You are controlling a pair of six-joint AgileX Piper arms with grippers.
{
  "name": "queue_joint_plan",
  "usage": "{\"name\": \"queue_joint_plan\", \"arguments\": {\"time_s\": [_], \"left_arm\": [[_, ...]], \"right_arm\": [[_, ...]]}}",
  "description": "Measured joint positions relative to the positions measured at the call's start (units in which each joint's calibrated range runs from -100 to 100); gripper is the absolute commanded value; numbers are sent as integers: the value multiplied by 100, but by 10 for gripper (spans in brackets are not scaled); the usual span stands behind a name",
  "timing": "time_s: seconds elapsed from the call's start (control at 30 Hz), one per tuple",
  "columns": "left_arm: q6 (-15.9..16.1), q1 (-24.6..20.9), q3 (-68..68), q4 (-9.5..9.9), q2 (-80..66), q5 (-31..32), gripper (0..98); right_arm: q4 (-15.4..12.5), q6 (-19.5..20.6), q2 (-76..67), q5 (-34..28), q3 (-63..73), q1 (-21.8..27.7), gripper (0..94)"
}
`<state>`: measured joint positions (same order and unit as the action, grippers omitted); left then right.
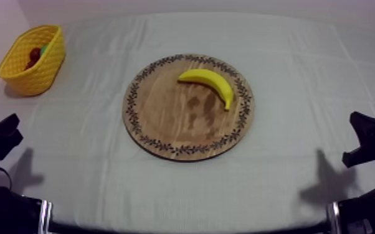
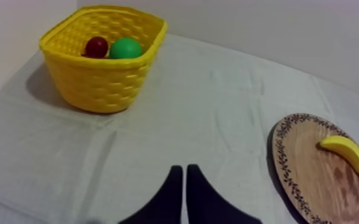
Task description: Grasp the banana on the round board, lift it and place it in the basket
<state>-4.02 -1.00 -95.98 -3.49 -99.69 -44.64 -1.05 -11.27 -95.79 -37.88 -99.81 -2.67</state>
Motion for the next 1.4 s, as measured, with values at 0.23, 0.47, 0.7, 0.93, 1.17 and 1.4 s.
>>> {"name": "queue_joint_plan", "arguments": {"time_s": [0.23, 0.47, 0.7, 0.93, 1.17, 1.4], "left_arm": [[-26, 0, 0, 5, 0, 0, 1], [-26, 0, 0, 5, 0, 10, 1], [-26, 0, 0, 5, 0, 10, 1], [-133, -3, 0, 5, 0, 10, 1], [-200, -47, 0, -29, 0, -17, 1], [182, -81, 415, -265, 526, -118, 0]], "right_arm": [[0, 0, 0, 0, 0, 0, 2], [0, 0, 0, 0, 0, 0, 2], [0, 0, 0, 0, 0, 0, 2], [0, 0, 0, 0, 0, 0, 2], [0, 0, 0, 0, 0, 0, 2], [0, 0, 0, 8, 0, 0, 2]]}}
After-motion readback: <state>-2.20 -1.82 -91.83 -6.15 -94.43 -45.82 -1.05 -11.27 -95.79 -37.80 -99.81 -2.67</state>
